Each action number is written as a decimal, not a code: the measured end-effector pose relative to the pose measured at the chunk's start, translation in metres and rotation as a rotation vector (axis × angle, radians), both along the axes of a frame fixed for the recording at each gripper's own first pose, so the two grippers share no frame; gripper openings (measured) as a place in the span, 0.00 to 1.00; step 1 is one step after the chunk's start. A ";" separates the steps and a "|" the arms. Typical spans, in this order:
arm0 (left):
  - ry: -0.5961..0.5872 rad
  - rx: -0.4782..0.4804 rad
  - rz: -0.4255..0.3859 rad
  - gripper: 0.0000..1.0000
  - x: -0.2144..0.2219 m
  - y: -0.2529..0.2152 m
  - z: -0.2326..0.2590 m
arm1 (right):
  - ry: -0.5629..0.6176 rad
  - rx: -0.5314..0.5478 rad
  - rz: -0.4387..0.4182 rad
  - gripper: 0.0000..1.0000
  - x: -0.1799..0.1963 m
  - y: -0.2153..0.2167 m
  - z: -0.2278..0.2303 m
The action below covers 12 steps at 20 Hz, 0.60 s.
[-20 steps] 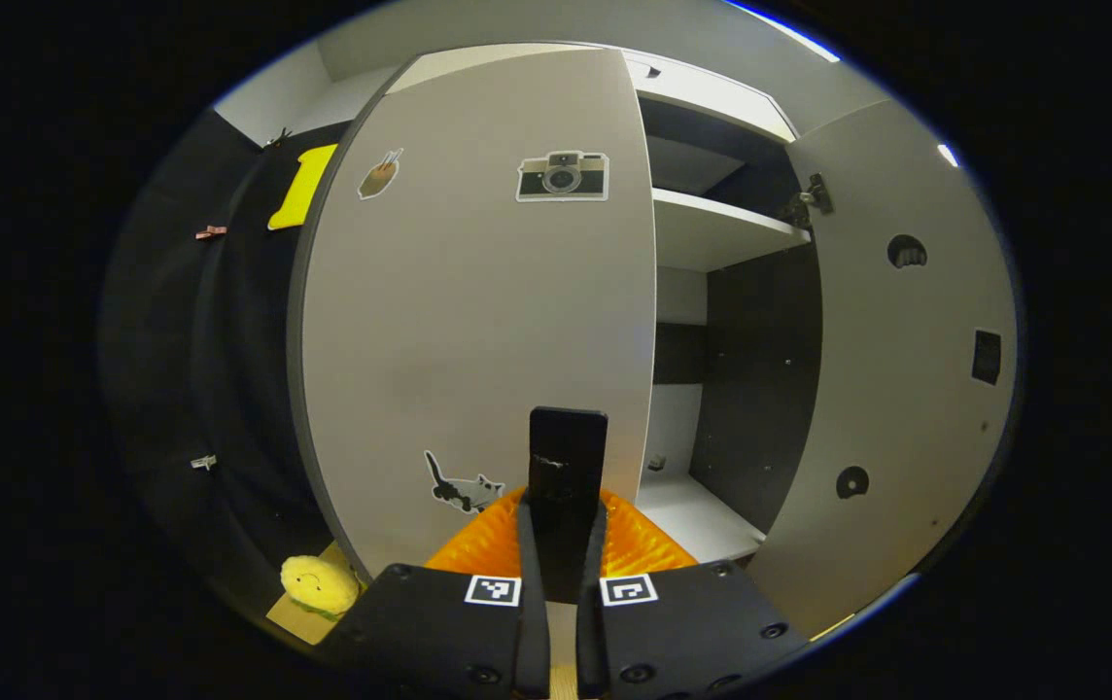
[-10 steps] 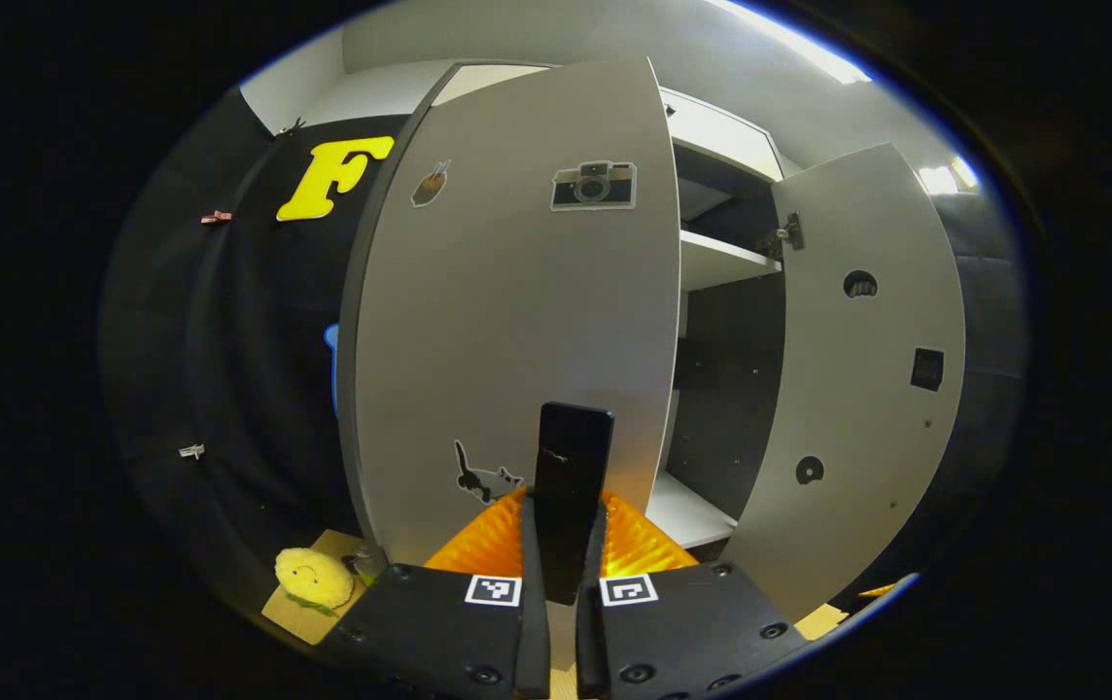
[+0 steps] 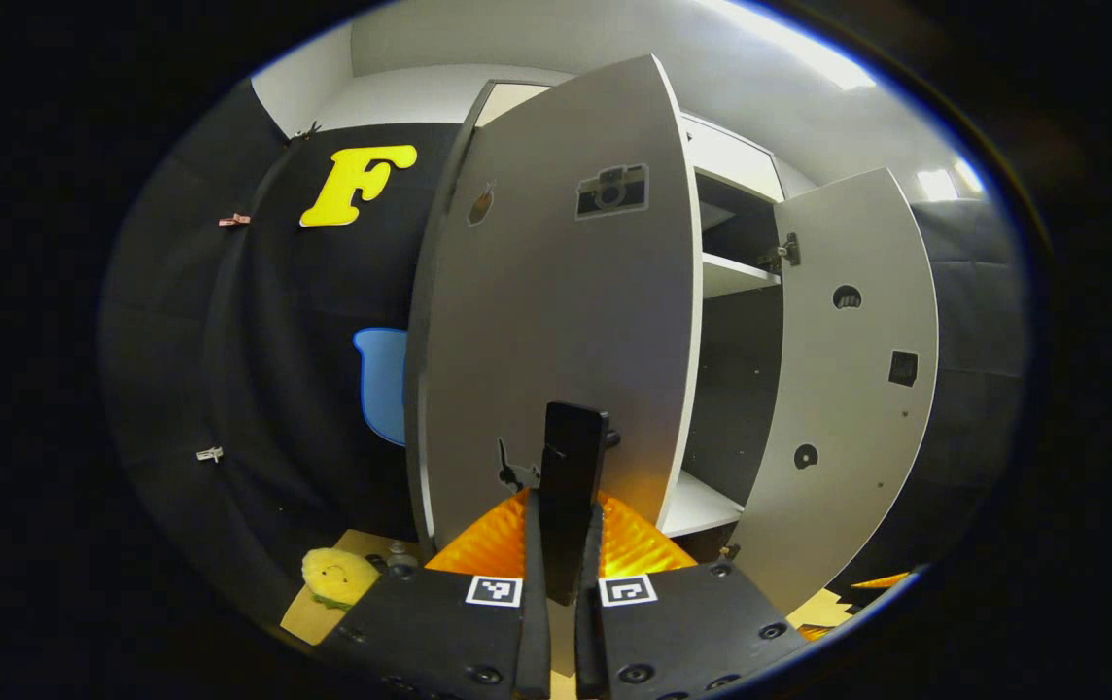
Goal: Open the right door of the double-door shoe cabinet with the right hand, and open the left door with the left hand.
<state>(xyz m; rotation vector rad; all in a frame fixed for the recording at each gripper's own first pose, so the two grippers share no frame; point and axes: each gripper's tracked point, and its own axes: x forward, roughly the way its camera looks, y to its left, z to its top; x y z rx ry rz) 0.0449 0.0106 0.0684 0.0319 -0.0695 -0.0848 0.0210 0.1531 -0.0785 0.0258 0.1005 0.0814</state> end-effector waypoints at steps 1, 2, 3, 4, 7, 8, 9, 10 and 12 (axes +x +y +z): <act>-0.002 -0.002 0.003 0.15 -0.002 0.004 0.000 | -0.005 -0.005 -0.004 0.99 0.000 0.001 0.001; -0.005 -0.005 0.007 0.15 -0.005 0.008 0.000 | -0.008 -0.009 -0.005 0.99 -0.001 0.001 0.002; -0.007 -0.005 0.012 0.14 -0.008 0.012 0.000 | -0.009 -0.012 -0.006 0.99 -0.001 0.003 0.002; -0.010 -0.003 0.020 0.14 -0.011 0.018 0.000 | -0.008 -0.014 -0.006 0.99 -0.003 0.004 0.002; -0.015 -0.001 0.057 0.14 -0.022 0.038 0.001 | -0.005 -0.029 -0.009 0.99 -0.004 0.006 0.001; -0.015 0.007 0.074 0.14 -0.025 0.048 0.001 | -0.006 -0.035 -0.012 0.99 -0.004 0.006 0.002; -0.019 0.016 0.089 0.14 -0.029 0.059 0.002 | -0.007 -0.036 -0.016 0.99 -0.003 0.006 0.003; -0.015 0.021 0.103 0.13 -0.031 0.069 0.001 | -0.007 -0.036 -0.019 0.99 -0.004 0.007 0.003; 0.008 0.006 0.136 0.10 -0.035 0.091 -0.007 | 0.002 -0.043 -0.027 0.99 -0.004 0.007 0.003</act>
